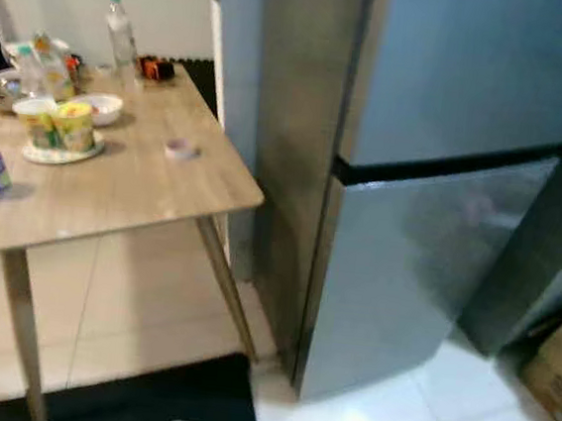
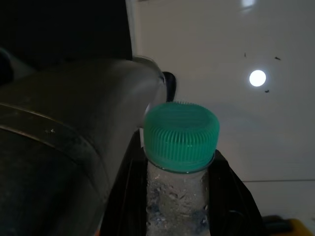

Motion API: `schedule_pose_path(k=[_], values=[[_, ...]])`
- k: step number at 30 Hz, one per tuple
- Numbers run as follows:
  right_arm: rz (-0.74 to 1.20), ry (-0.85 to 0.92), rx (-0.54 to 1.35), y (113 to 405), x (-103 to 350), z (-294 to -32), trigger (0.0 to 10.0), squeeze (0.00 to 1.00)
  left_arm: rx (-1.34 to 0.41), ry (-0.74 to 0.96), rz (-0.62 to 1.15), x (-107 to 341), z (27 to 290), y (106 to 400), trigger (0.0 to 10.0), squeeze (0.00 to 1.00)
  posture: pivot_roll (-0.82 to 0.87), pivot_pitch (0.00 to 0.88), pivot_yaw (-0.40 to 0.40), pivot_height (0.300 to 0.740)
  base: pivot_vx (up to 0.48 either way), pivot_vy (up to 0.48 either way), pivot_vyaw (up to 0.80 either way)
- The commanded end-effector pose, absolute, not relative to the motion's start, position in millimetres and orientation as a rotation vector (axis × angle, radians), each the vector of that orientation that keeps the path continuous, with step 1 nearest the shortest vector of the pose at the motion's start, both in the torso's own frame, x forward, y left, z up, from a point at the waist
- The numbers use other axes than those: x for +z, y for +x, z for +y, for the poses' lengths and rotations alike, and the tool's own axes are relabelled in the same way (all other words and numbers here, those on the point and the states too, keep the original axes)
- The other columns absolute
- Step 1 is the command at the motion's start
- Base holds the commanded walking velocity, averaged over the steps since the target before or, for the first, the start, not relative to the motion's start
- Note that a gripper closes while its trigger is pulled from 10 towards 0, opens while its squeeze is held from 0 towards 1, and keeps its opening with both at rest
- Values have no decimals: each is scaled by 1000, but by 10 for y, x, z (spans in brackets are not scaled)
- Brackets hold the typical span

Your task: Restocking fridge

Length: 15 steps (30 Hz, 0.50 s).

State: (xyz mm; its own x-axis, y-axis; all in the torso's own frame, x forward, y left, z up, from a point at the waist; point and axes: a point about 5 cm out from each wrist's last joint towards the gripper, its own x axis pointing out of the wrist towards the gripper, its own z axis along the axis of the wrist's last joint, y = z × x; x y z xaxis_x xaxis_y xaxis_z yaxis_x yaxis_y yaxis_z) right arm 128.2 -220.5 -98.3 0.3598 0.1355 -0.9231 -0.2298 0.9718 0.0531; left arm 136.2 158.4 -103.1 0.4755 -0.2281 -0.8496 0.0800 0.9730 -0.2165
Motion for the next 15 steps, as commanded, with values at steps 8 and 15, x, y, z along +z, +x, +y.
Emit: schedule_pose_path(k=[8,15], values=[[1168,-76,231,1291,-982,-2187,10000,0,-166,-157,1057,-1029,1614,1367,10000,0,-109,0,7,734,0,-399,0],[1168,-74,228,1290,-981,-2194,10000,0,-127,-146,1048,-1023,1642,1391,10000,0,-111,0,5,734,0,-79,0]])
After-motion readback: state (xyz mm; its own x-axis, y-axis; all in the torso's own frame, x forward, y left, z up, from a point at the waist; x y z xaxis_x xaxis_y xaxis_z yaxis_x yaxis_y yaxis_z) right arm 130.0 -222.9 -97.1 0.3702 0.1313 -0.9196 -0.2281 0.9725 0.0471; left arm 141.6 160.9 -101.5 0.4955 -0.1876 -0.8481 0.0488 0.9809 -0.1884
